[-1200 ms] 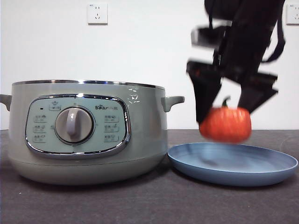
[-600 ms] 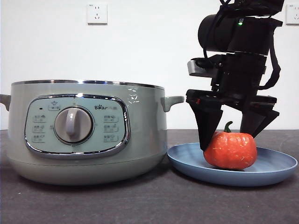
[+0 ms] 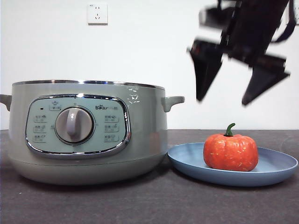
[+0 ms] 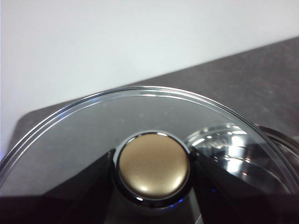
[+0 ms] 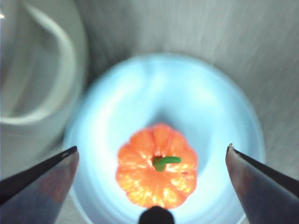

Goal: Take the pumpkin out from the steamer,put the pumpkin in the blue plate,close the lid

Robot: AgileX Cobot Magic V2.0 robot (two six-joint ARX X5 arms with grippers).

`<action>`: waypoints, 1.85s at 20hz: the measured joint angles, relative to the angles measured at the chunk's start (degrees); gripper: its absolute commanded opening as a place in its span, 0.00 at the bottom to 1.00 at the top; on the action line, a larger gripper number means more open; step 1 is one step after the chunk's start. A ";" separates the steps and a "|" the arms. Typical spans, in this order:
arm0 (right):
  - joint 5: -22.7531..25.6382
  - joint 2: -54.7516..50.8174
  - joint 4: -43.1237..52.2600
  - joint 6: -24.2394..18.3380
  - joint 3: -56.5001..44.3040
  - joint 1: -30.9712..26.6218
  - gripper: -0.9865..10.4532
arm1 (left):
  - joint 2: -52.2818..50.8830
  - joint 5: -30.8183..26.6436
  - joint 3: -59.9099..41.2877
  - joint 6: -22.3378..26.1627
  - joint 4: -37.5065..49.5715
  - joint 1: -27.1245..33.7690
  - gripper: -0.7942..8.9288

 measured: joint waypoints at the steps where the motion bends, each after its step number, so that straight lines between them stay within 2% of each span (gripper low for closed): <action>1: 0.00 -2.54 -0.02 0.00 0.00 0.00 0.61 | 1.31 1.86 0.00 0.00 0.20 0.00 0.07; 7: 0.02 -14.14 0.15 0.00 0.00 0.00 0.61 | 11.10 10.27 0.00 0.00 1.79 0.00 0.07; 14: 0.02 -17.92 -0.44 0.00 0.00 0.00 0.61 | 22.97 17.25 0.00 0.00 9.33 0.00 0.07; 24: 0.04 -17.94 0.52 0.00 0.00 0.00 0.61 | 30.80 21.51 0.00 -0.44 14.16 -0.13 0.07; 37: 0.09 -17.94 1.40 0.00 0.00 0.00 0.61 | 36.44 21.79 0.02 -1.49 15.39 -0.42 0.07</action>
